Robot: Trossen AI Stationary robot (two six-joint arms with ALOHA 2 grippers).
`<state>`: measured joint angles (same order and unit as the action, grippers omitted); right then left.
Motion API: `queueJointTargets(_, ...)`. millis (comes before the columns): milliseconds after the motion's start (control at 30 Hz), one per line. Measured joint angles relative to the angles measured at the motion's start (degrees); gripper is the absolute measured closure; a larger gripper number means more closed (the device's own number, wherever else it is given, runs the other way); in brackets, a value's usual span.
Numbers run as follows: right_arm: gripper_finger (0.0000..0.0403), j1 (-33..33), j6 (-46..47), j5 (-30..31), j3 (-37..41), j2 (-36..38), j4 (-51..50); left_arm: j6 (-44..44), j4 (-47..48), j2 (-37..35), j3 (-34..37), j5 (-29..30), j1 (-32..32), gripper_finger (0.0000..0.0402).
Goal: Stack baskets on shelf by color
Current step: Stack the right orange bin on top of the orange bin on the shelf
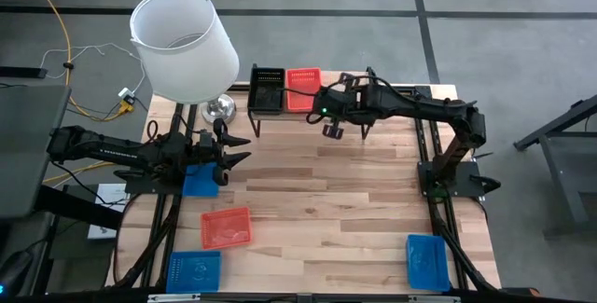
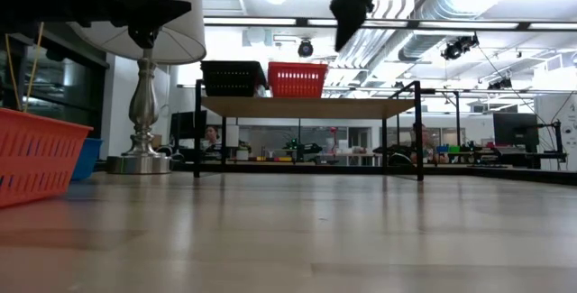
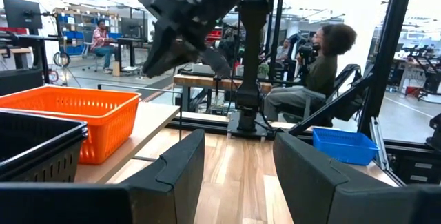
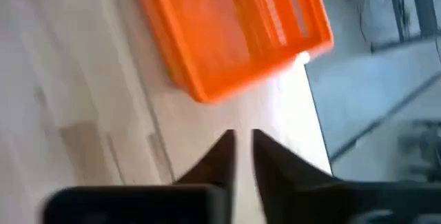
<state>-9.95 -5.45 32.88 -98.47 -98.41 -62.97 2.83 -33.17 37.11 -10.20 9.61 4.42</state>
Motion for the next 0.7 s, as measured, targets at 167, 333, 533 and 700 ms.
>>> queueJointTargets(167,0.0388,-2.4,3.3,1.8,0.0,0.0,1.2,0.0,0.0,0.0,0.0,0.0,0.0,0.0241)
queueJointTargets(333,0.0398,-5.1,6.3,2.7,0.0,-2.3,1.8,0.0,0.0,0.0,0.0,0.0,0.0,0.0241)
queueJointTargets(533,0.0402,-8.4,7.0,-0.5,0.0,-5.1,3.2,0.0,0.0,0.0,0.0,0.0,0.0,0.0241)
queueJointTargets(700,0.0402,-9.2,7.0,-2.6,0.0,-5.2,4.3,0.0,0.0,0.0,0.0,0.0,0.0,0.0241)
